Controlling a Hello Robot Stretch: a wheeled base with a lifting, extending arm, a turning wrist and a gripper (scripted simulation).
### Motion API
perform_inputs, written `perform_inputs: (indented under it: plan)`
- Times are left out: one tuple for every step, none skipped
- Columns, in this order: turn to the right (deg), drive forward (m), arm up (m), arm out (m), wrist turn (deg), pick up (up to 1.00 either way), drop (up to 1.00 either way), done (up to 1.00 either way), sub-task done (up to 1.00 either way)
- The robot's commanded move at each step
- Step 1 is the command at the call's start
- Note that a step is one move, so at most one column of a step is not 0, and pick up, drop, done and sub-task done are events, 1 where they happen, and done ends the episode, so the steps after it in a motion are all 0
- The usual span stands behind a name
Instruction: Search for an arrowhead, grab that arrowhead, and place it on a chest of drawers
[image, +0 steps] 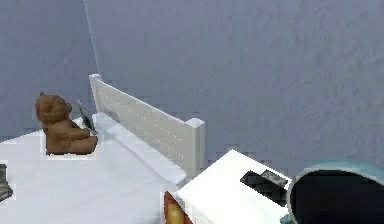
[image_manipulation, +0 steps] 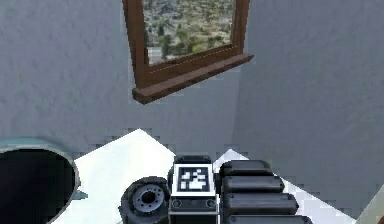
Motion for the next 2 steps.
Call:
perform_inputs:
  plan:
    - [9.0, 0.00, 0.00, 0.00, 0.0, 0.00, 0.00, 0.00, 0.00]
    - [-15.0, 0.00, 0.00, 0.00, 0.0, 0.00, 0.00, 0.00, 0.00]
